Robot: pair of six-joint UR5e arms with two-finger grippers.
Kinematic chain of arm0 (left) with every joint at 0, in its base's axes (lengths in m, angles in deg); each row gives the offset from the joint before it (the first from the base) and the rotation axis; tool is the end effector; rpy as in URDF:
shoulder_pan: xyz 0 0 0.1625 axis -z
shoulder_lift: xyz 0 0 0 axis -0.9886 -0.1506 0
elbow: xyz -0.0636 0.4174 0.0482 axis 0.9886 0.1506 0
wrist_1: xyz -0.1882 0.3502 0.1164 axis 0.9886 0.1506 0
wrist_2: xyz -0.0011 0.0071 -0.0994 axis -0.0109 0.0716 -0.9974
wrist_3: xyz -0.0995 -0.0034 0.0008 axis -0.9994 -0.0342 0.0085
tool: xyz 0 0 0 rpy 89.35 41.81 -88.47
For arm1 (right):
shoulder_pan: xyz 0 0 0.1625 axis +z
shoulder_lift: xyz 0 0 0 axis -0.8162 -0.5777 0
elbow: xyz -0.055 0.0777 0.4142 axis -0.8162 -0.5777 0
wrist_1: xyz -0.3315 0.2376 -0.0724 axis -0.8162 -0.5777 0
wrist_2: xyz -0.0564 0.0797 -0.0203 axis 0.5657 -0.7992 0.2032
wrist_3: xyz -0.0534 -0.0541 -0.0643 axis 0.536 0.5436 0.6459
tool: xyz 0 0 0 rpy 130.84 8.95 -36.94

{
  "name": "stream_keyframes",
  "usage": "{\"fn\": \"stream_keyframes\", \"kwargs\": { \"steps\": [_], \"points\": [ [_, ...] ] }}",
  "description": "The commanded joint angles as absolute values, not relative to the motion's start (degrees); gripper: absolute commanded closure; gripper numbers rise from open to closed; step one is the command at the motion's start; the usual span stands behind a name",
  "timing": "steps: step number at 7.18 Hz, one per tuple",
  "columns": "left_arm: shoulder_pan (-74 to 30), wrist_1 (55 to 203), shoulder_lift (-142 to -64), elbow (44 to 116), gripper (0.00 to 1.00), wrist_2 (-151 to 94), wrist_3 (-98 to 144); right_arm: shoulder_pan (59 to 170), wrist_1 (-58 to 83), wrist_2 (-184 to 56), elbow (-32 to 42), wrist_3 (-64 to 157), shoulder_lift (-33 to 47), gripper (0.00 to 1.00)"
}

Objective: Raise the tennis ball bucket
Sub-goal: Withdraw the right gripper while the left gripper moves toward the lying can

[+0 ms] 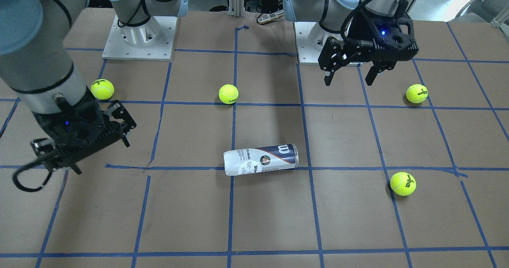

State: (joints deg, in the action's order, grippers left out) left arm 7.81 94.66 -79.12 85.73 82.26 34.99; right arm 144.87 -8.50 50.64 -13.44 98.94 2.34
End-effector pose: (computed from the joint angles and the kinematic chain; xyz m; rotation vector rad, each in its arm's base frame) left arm -0.1281 -0.4716 0.4839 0.0950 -3.1158 0.1720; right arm 0.1317 -0.6163 0.4907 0.9504 -2.9107 0.1849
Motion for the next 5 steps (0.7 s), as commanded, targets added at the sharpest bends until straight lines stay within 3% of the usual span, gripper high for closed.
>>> {"fn": "stream_keyframes", "kwargs": {
  "steps": [1, 4, 5],
  "points": [
    [7.7, 94.3, -83.2, 90.4, 0.0, 81.8, 35.0, 144.4, 1.4, 52.5, -13.1, 82.4, -4.5, 0.0],
    [7.7, 94.3, -89.8, 90.9, 0.0, 81.4, 34.3, 146.5, 1.3, 37.3, -11.8, 73.7, -4.9, 0.0],
    [7.7, 94.3, -92.2, 90.9, 0.0, 78.5, 34.7, 146.4, 2.2, 41.9, -11.0, 73.3, -6.6, 0.0]
  ]
}}
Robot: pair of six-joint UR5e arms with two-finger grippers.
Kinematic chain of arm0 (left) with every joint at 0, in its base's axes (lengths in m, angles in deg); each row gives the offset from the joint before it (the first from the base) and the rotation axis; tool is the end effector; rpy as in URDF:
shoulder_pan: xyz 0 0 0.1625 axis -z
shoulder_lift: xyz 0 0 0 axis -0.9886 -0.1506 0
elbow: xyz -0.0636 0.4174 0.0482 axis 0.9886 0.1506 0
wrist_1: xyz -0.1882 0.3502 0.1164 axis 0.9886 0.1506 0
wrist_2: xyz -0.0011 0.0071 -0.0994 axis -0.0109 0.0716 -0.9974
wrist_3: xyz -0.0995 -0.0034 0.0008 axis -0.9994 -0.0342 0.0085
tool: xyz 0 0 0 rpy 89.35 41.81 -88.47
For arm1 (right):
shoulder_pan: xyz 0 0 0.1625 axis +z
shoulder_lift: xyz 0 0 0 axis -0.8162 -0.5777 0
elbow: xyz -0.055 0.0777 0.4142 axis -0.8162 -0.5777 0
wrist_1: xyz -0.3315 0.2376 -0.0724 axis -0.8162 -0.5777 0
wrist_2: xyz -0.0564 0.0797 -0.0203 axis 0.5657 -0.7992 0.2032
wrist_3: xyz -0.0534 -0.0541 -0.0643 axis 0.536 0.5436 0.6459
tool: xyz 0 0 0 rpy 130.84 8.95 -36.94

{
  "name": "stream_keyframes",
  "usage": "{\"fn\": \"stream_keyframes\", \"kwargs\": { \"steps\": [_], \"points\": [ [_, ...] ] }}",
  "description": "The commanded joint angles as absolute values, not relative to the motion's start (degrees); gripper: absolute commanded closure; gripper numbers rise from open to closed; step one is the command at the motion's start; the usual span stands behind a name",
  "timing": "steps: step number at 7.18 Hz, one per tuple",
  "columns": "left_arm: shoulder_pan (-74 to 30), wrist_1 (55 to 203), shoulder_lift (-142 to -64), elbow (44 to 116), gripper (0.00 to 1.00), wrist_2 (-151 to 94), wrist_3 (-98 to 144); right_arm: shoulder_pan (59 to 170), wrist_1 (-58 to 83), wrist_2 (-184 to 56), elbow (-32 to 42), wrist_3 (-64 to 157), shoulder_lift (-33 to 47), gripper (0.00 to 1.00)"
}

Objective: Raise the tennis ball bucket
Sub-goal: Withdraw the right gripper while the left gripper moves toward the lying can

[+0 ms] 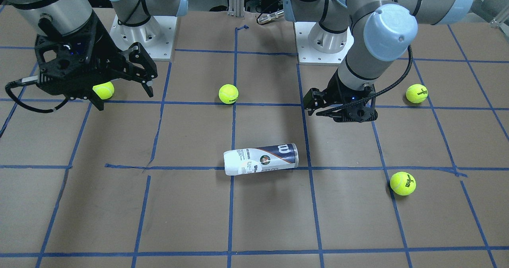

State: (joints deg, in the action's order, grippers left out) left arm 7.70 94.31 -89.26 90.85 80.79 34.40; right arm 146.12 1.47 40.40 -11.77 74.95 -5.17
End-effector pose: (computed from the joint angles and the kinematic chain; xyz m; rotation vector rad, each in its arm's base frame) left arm -0.1292 -0.5031 0.3550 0.1197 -3.0901 -0.2332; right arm 0.1613 -0.5495 0.5348 -0.3612 2.9789 -0.1183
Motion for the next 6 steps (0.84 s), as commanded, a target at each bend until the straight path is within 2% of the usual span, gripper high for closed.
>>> {"fn": "stream_keyframes", "kwargs": {
  "steps": [1, 3, 6],
  "points": [
    [7.7, 94.2, -94.4, 90.8, 0.0, 73.6, 35.1, 146.4, 1.0, 46.8, -8.0, 70.9, -8.6, 0.0],
    [7.5, 84.7, -99.5, 90.9, 0.0, 71.5, 40.9, 146.6, -4.4, 47.1, -1.5, 60.6, -11.8, 0.0],
    [5.9, 80.6, -106.8, 91.0, 0.0, 60.1, 45.0, 146.6, -5.4, 48.6, 0.1, 61.2, -12.6, 0.0]
  ]
}}
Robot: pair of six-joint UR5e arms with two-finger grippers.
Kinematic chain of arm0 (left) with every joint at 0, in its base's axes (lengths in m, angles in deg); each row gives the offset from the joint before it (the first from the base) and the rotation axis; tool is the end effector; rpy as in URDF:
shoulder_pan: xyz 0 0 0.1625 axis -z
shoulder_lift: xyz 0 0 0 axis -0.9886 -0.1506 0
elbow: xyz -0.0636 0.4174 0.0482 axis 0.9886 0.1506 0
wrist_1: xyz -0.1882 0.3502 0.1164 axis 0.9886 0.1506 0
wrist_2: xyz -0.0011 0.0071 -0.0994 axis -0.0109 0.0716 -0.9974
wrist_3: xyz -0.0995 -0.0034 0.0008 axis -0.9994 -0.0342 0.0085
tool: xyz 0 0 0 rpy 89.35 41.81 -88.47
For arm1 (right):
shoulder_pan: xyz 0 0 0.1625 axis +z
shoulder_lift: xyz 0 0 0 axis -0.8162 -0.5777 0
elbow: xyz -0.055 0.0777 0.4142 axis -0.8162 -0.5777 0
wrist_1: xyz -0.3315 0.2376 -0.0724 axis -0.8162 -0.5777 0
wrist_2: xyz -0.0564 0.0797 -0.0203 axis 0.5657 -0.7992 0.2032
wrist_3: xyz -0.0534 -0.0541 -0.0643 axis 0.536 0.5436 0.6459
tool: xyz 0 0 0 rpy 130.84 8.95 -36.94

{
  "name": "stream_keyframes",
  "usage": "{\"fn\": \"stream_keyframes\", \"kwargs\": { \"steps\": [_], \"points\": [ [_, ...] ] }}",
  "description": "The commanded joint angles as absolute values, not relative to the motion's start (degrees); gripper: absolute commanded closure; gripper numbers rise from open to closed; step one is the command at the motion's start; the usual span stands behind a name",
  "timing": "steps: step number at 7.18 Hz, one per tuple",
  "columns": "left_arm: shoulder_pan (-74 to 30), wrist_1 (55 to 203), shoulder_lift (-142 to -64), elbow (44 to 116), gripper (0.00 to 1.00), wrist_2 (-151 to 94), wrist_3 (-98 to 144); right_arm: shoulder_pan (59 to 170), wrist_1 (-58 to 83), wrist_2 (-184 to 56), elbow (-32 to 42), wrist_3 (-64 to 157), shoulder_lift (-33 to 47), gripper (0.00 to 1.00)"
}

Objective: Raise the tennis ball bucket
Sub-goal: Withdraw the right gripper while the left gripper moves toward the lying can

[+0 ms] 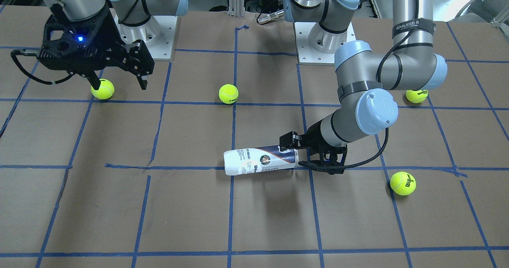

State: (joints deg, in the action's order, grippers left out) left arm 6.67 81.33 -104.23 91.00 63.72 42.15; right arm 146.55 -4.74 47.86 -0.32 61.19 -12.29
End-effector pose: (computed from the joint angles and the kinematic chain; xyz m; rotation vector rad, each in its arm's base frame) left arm -0.1471 -0.5673 0.2385 -0.0150 -2.7818 -0.2335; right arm 0.1510 -0.5013 0.5116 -0.0073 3.1198 -0.1527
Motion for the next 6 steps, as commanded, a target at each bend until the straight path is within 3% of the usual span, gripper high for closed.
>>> {"fn": "stream_keyframes", "kwargs": {
  "steps": [1, 4, 5, 6],
  "points": [
    [5.6, 80.7, -108.2, 91.0, 0.0, 59.9, 45.8, 146.6, -5.4, 49.0, 0.1, 61.2, -12.5, 0.0],
    [4.9, 82.0, -108.7, 90.6, 0.0, 56.1, 45.6, 146.5, -5.5, 49.1, -0.1, 63.4, -12.4, 0.0],
    [4.1, 82.1, -108.4, 90.3, 0.25, 56.1, 45.3, 146.3, -5.7, 49.6, -0.1, 66.1, -12.3, 0.0],
    [3.8, 82.1, -108.3, 90.2, 0.56, 56.0, 44.6, 146.3, -5.7, 50.0, -0.2, 66.2, -12.4, 0.0]
  ]
}}
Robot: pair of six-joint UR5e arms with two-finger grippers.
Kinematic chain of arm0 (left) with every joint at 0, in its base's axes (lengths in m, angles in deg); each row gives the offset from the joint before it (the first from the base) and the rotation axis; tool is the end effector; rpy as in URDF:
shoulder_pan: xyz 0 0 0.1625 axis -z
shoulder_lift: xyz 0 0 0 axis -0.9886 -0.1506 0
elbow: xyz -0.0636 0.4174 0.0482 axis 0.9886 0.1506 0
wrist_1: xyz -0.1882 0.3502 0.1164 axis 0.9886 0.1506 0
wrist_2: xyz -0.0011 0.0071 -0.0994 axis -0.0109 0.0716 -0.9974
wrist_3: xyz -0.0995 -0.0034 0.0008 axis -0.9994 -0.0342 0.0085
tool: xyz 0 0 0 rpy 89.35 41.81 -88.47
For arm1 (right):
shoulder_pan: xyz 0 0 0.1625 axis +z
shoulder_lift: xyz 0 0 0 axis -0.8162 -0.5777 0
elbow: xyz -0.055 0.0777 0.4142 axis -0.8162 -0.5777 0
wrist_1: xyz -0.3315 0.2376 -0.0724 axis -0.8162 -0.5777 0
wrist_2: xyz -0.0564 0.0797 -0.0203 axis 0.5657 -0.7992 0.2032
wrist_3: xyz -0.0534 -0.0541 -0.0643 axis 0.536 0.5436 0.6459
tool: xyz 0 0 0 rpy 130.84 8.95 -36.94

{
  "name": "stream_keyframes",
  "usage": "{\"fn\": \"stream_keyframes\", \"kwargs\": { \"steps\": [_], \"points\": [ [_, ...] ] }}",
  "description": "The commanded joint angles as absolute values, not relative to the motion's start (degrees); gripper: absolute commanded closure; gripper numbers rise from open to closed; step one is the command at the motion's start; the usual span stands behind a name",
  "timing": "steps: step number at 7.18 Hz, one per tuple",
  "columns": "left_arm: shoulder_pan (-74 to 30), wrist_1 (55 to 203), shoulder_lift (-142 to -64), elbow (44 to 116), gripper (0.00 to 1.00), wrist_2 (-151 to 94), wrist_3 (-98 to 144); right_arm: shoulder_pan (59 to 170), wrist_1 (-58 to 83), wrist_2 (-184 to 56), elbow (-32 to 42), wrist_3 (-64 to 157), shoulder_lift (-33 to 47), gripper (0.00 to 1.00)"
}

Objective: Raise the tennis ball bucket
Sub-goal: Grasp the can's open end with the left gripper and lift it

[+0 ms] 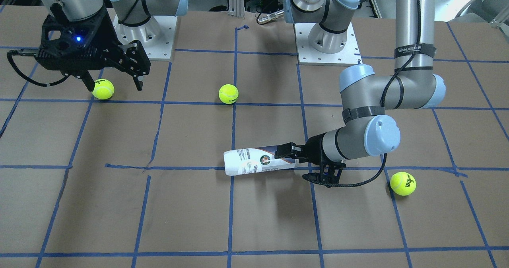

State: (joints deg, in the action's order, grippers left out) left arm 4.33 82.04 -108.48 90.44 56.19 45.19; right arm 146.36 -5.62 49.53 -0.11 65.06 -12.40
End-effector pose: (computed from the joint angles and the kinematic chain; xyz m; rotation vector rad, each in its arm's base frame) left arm -0.1352 -0.5811 0.2046 0.0113 -2.6332 -0.2820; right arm 0.1465 -0.5023 0.5125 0.1052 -3.1203 0.1748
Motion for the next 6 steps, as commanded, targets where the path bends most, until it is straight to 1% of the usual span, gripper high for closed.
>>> {"fn": "stream_keyframes", "kwargs": {
  "steps": [1, 2, 3, 4, 5, 6],
  "points": [
    [3.8, 82.0, -108.3, 90.2, 0.72, 55.9, 44.5, 146.4, -6.4, 49.9, -0.2, 66.2, -12.4, 0.0],
    [3.8, 82.1, -108.0, 90.1, 0.74, 53.8, 43.8, 146.4, -6.5, 49.8, 0.0, 66.4, -12.5, 0.0],
    [3.8, 82.1, -107.7, 90.0, 0.81, 52.9, 43.7, 146.4, -6.4, 49.9, 0.1, 66.6, -12.4, 0.0],
    [3.7, 82.1, -107.4, 90.0, 0.95, 51.5, 42.7, 146.3, -6.6, 49.9, 0.2, 67.0, -12.3, 0.0],
    [3.5, 82.0, -107.0, 89.8, 1.0, 49.1, 42.7, 146.3, -6.8, 50.0, 0.2, 67.4, -12.4, 0.0],
    [3.3, 82.0, -106.1, 88.9, 1.0, 48.7, 42.6, 146.3, -6.9, 49.9, 0.2, 68.2, -12.3, 0.0]
  ]
}}
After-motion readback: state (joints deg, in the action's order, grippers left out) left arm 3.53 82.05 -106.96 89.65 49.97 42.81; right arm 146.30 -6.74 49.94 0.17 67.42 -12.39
